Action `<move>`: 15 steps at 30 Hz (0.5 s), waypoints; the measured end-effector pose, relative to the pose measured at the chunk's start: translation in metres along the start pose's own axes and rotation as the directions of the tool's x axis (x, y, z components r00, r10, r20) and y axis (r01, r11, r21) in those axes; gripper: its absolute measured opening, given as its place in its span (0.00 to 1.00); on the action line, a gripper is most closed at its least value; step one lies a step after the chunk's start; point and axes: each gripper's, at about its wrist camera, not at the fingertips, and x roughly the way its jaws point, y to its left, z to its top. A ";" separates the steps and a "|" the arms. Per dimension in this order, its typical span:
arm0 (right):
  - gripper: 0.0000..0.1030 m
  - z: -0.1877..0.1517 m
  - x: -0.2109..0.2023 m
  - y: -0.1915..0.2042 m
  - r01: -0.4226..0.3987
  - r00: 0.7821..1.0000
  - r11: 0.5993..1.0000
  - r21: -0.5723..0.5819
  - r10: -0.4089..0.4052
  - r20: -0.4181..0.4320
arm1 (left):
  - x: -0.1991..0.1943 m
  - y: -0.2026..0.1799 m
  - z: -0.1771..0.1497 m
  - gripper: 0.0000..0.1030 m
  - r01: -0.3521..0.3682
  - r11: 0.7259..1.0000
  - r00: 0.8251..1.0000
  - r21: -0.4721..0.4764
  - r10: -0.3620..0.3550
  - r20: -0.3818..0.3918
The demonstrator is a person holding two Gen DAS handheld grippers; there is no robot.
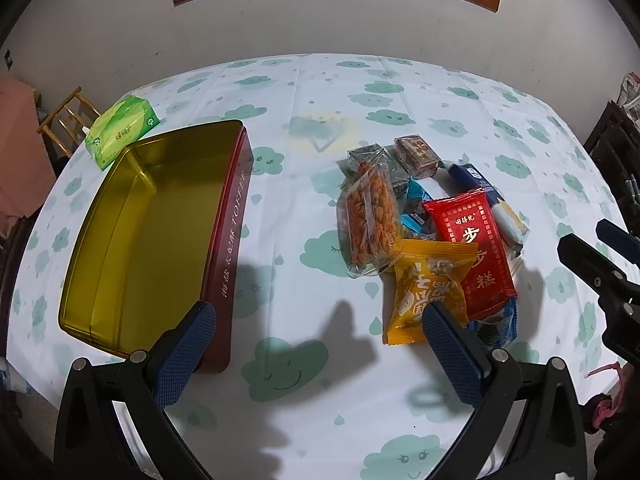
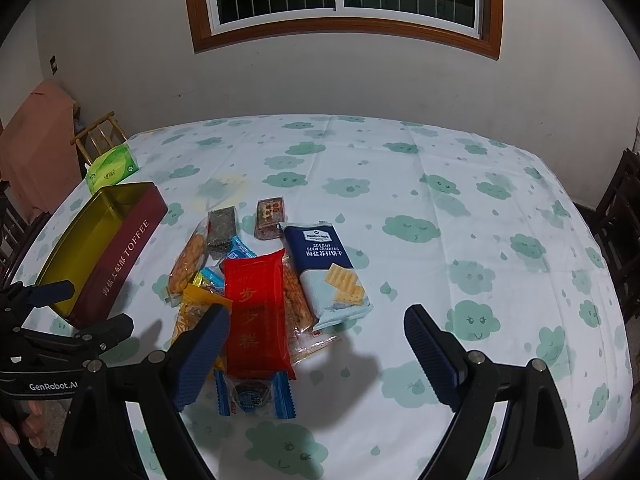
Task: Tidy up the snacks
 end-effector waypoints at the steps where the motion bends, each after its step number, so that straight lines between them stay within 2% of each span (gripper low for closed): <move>1: 0.89 0.000 0.000 0.000 0.001 1.000 1.000 0.001 -0.001 0.000 | 0.001 0.000 0.000 0.99 -0.001 1.000 1.000 0.000 0.001 -0.001; 15: 0.89 -0.001 0.001 0.001 -0.001 1.000 1.000 -0.002 0.001 0.000 | 0.001 0.000 0.000 0.99 -0.005 1.000 1.000 0.000 0.005 -0.004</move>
